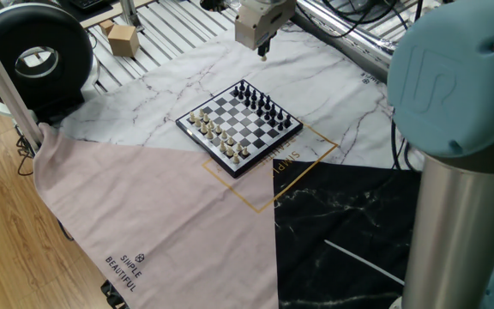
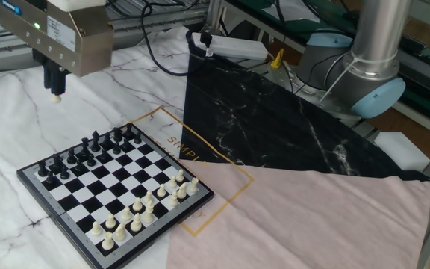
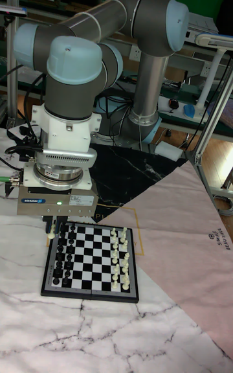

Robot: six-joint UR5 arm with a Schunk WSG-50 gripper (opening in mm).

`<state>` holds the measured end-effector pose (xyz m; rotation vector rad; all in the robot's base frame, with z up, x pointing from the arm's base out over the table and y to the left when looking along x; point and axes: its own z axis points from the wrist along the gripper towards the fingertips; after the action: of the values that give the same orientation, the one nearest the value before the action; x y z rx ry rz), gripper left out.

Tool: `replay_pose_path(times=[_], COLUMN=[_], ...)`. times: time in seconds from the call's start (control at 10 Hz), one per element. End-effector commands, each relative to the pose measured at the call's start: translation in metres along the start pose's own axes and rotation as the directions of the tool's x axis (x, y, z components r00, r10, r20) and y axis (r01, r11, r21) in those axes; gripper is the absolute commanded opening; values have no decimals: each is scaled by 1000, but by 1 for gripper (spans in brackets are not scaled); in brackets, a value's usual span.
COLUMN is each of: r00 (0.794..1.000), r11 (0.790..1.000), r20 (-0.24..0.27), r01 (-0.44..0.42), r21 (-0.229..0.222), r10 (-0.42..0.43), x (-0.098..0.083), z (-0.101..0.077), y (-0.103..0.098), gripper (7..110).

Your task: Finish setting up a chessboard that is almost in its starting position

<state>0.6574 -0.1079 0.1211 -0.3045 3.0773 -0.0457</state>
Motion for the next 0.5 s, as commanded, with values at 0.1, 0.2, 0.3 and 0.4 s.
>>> replay_pose_path(times=[0.1, 0.2, 0.3, 0.4], r00=[996, 995, 995, 994], r11=[997, 996, 995, 994], r20=[42, 39, 32, 21], r01=[-77, -87, -95, -108], r21=[7, 16, 11, -5], r10=[77, 86, 95, 108], x=[-8, -5, -2, 1], z=[14, 19, 22, 24], y=[48, 56, 65, 76], gripper=[7, 7, 7, 7])
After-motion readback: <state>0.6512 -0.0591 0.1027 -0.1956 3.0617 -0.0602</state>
